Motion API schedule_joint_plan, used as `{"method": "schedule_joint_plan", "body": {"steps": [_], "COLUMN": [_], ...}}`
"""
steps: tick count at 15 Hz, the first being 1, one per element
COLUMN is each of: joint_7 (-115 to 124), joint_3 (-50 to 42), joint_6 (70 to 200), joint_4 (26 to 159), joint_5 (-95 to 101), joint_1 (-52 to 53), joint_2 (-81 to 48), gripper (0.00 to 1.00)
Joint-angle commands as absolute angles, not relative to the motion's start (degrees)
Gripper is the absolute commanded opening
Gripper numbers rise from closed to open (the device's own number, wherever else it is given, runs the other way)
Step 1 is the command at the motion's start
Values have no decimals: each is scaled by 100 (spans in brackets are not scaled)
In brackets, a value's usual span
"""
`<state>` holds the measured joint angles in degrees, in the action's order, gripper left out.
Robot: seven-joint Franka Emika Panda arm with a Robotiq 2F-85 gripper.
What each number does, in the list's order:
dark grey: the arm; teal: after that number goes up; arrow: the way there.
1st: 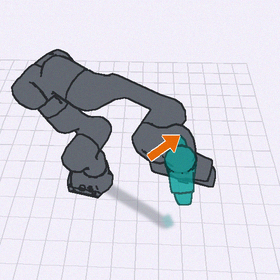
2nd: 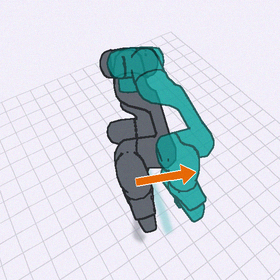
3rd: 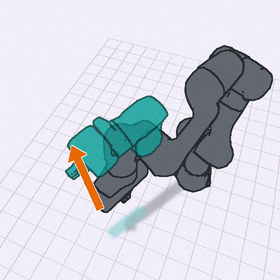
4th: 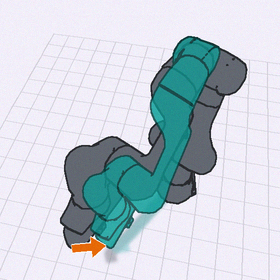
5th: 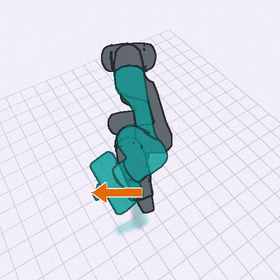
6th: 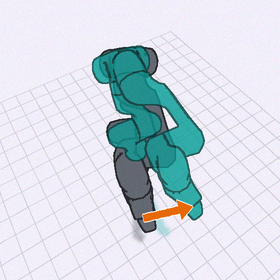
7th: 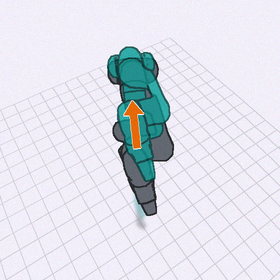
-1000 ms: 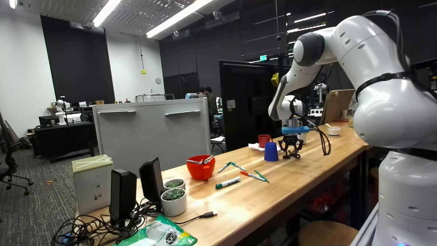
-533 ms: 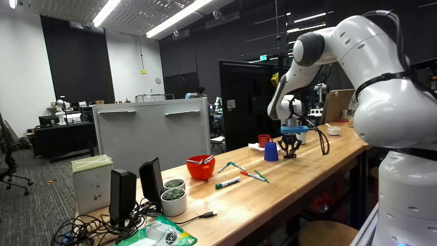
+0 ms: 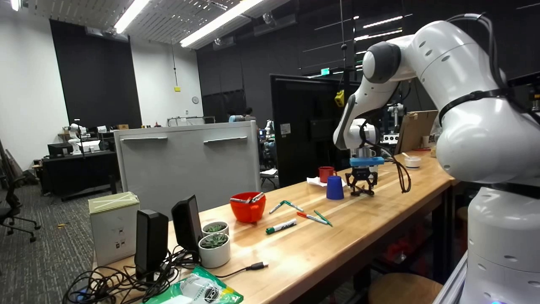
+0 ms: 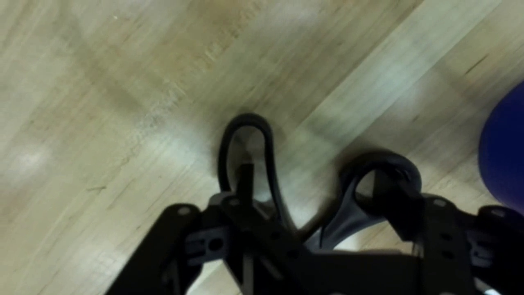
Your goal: Open and close the scissors
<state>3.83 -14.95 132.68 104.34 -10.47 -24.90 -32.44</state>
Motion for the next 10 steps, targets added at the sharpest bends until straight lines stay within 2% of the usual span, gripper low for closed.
{"method": "schedule_joint_plan", "body": {"steps": [1, 4, 5, 7, 10], "joint_7": [353, 352, 345, 335, 328], "joint_3": [-1510, -1508, -1506, -1506, -1478], "joint_6": [13270, 13261, 13263, 13289, 13293], "joint_4": [10479, 10477, 10473, 10491, 10469], "joint_5": [-1056, -1058, -1060, -1049, -1058], "joint_1": [-2493, -2493, -2496, -2489, -2477], "joint_2": [-3249, -3275, -3280, -3267, -3252], "gripper": [100, 100, 75, 71, 52]}}
